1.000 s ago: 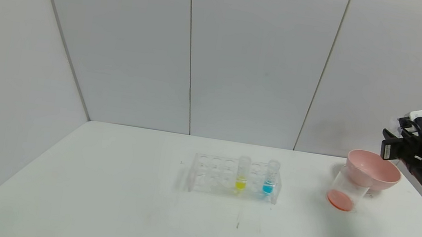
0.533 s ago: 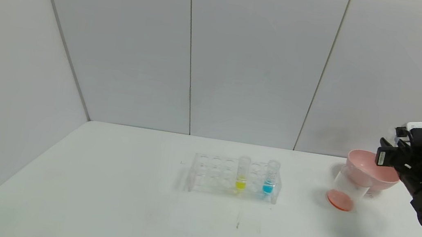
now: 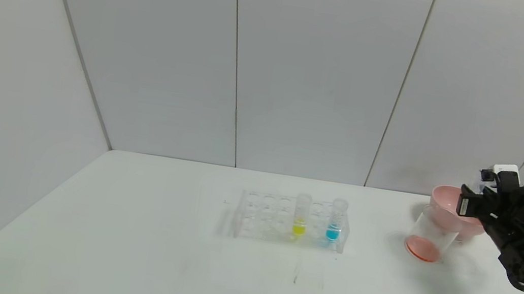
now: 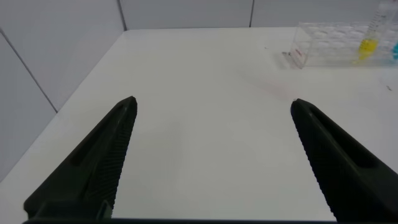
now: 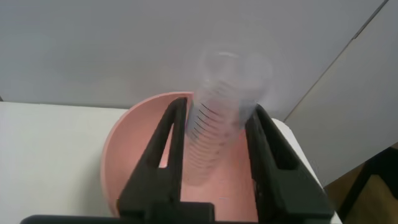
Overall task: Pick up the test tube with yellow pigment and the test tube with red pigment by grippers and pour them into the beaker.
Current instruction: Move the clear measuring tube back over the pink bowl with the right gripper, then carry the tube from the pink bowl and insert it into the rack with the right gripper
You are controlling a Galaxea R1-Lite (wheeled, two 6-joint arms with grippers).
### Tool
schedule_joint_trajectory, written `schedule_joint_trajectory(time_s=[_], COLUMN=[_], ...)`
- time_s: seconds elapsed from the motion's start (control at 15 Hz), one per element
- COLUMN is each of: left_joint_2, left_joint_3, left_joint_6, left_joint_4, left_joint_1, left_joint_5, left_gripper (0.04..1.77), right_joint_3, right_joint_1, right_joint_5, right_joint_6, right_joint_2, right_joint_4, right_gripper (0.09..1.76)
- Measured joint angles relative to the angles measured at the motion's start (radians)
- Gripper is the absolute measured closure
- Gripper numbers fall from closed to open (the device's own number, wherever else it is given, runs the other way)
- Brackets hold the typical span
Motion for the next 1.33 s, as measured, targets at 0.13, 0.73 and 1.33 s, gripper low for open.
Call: schedule_joint_trajectory(time_s=[0.13,0.73,1.33], left_joint_2=[0.000,0.000,0.000], left_joint_3=[0.000,0.000,0.000], left_joint_6=[0.000,0.000,0.000], left_joint_4=[0.000,0.000,0.000], left_joint_1=[0.000,0.000,0.000], left_joint_5=[0.000,0.000,0.000], left_gripper=[0.05,0.05,0.05], right_joint_3=[-0.011,-0.064,-0.051], right_joint_1=[0.000,-0.011,0.013], right_joint_5=[0.000,0.003,0.006], right_joint_6=[0.010,0.026,0.296], right_joint_2=[0.011,-0.013,-0.446], right_joint_4=[0.000,0.002,0.542], right_gripper=[0.90,0.38,0.21])
